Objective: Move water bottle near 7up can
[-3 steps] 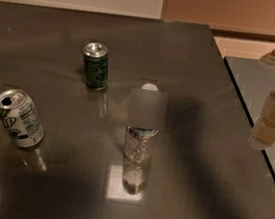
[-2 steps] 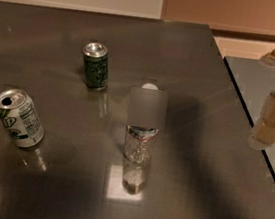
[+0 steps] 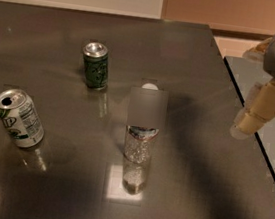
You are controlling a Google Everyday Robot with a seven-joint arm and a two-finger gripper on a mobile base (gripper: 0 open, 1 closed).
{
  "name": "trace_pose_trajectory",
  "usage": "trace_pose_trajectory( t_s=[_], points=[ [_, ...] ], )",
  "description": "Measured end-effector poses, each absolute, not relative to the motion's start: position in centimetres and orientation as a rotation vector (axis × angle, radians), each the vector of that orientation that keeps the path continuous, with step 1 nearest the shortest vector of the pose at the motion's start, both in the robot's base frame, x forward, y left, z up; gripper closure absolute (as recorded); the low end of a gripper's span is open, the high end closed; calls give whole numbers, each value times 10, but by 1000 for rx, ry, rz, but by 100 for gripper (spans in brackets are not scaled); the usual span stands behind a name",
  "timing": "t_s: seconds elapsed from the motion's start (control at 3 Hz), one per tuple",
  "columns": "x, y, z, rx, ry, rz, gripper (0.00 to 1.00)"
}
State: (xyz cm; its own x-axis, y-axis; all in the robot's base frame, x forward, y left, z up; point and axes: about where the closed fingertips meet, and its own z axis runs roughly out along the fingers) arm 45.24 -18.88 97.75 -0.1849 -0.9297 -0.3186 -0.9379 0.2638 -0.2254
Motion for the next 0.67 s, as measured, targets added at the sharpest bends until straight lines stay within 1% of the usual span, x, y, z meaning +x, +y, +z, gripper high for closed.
trace_pose_trajectory(
  t_s=[0.33, 0.67],
  points=[
    [460, -173, 976, -1687, 2108, 103, 0],
    [462, -126, 970, -1683, 1970, 285, 0]
  ],
)
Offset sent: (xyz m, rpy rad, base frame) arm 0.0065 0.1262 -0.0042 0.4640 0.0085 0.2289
